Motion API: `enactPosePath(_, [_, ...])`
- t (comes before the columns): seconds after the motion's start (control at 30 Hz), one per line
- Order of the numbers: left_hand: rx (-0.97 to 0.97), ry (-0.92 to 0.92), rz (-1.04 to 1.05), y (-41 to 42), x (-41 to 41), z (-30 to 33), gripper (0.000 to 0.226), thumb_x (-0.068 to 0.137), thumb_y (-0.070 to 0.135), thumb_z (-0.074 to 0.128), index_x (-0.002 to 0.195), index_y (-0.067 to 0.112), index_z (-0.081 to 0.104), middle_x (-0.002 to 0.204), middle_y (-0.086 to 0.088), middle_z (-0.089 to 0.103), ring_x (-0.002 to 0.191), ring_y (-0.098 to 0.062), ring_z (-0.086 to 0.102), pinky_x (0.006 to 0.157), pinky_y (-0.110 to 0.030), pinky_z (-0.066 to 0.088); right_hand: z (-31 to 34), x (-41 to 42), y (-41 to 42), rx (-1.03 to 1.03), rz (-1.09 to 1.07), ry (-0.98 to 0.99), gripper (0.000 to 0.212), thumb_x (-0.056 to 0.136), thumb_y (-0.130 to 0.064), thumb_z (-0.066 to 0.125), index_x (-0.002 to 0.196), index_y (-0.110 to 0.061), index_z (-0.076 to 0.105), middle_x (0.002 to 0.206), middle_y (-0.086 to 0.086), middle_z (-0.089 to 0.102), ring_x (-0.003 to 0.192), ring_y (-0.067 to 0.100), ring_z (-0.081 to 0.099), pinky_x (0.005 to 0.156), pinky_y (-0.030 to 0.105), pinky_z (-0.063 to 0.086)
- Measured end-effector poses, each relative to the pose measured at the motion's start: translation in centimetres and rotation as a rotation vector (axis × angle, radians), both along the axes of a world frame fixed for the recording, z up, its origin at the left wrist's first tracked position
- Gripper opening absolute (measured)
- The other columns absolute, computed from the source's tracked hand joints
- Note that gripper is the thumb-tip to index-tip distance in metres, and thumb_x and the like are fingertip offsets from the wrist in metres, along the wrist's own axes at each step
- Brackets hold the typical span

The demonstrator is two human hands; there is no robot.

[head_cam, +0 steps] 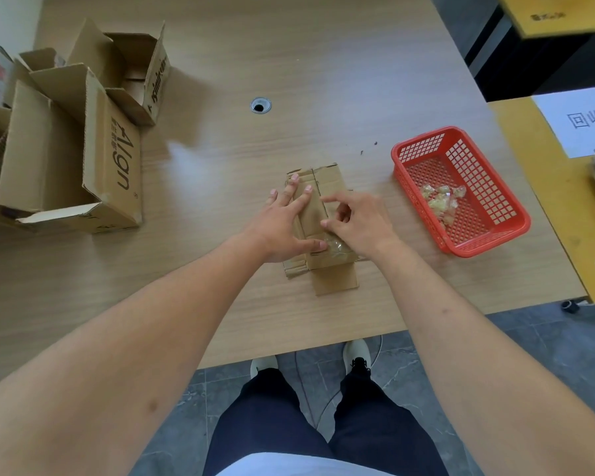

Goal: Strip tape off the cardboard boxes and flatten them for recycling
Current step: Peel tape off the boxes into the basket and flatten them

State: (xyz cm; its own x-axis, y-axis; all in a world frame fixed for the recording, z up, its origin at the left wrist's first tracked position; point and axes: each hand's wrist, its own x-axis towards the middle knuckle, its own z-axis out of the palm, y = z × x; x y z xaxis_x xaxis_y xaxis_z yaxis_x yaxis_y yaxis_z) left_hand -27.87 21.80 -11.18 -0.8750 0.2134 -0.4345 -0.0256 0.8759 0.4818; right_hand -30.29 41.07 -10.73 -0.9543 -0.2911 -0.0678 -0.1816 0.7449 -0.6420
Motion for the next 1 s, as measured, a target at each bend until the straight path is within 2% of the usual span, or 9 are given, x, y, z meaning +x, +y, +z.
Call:
enactPosePath(0.13, [0.004,-0.005,-0.008,-0.1,0.0,0.0,0.118,0.076,0.076,0.069,0.161,0.039,-0.004,0.165,0.018,-0.025,0.156,-0.027,-0.009,0.126,-0.045,0.013,-1.4,0.7,0.5,-0.057,0.052,0.128,0.012,0.080,-0.023,0.086,0.091,-0.019,0.083,0.088,-0.005,0.063,0.075,0.012,0.057,0.073,0.032,0.051])
enactPosePath(0.23, [0.049,-0.033,-0.024,-0.7,-0.1,-0.3,0.122,0.073,0.075,0.072,0.161,0.040,-0.006,0.162,0.021,-0.029,0.156,-0.025,-0.011,0.126,-0.045,0.012,-1.8,0.9,1.9,-0.125,0.134,0.040,0.027,0.076,-0.015,0.090,0.103,-0.016,0.082,0.096,-0.004,0.059,0.079,0.010,0.057,0.073,0.014,0.044])
enactPosePath(0.3, [0.051,-0.039,-0.030,-0.8,0.0,-0.4,0.124,0.073,0.074,0.073,0.160,0.041,-0.007,0.162,0.022,-0.031,0.156,-0.023,-0.011,0.126,-0.045,0.013,-1.8,0.9,1.8,-0.122,0.139,0.021,0.028,0.075,-0.013,0.090,0.101,-0.016,0.082,0.091,-0.006,0.061,0.078,0.007,0.057,0.074,0.012,0.042])
enactPosePath(0.47, [-0.008,-0.041,-0.042,-0.5,-0.1,0.0,0.124,0.073,0.075,0.073,0.160,0.041,-0.008,0.162,0.020,-0.030,0.156,-0.025,-0.013,0.126,-0.047,0.012,-0.8,0.8,1.1,-0.007,0.118,0.009,0.006,0.083,-0.017,0.080,0.087,-0.022,0.081,0.075,-0.017,0.060,0.076,0.003,0.056,0.072,0.011,0.038])
enactPosePath(0.6, [-0.019,-0.037,-0.038,-0.3,-0.1,0.1,0.124,0.072,0.074,0.073,0.160,0.040,-0.008,0.163,0.019,-0.029,0.156,-0.025,-0.012,0.126,-0.048,0.015,-0.4,0.4,1.2,-0.007,0.103,-0.115,0.013,0.089,-0.020,0.076,0.080,-0.029,0.074,0.072,-0.015,0.066,0.072,0.005,0.060,0.072,0.025,0.048])
enactPosePath(0.7, [-0.022,-0.033,-0.036,-0.2,-0.1,0.0,0.125,0.072,0.074,0.074,0.160,0.040,-0.008,0.163,0.019,-0.029,0.156,-0.025,-0.011,0.125,-0.048,0.016,-0.6,0.8,0.7,0.024,0.071,0.022,0.005,0.087,-0.024,0.079,0.089,-0.028,0.076,0.076,-0.014,0.063,0.075,0.009,0.056,0.076,0.028,0.047])
enactPosePath(0.77, [-0.020,-0.038,-0.034,-0.3,-0.1,0.1,0.125,0.072,0.074,0.074,0.160,0.040,-0.008,0.163,0.019,-0.029,0.156,-0.025,-0.011,0.125,-0.048,0.016,-1.3,1.4,1.1,-0.054,0.049,0.102,0.016,0.083,-0.025,0.084,0.098,-0.025,0.081,0.082,-0.012,0.063,0.075,0.009,0.057,0.075,0.028,0.048])
enactPosePath(0.9, [-0.001,-0.034,-0.029,-0.1,0.0,0.0,0.126,0.072,0.073,0.075,0.161,0.038,-0.007,0.164,0.017,-0.029,0.156,-0.025,-0.011,0.126,-0.047,0.014,-2.3,2.5,2.3,-0.214,0.044,0.040,0.031,0.074,-0.015,0.091,0.103,-0.017,0.082,0.096,-0.006,0.058,0.080,0.002,0.059,0.074,0.013,0.046])
enactPosePath(1.0, [0.004,-0.029,-0.027,0.1,0.2,0.0,0.126,0.072,0.074,0.074,0.161,0.038,-0.007,0.164,0.016,-0.029,0.156,-0.025,-0.010,0.125,-0.047,0.015,-2.6,2.3,2.0,-0.206,-0.010,0.084,0.021,0.074,-0.008,0.088,0.094,-0.013,0.082,0.091,-0.004,0.059,0.081,-0.002,0.057,0.074,0.010,0.044])
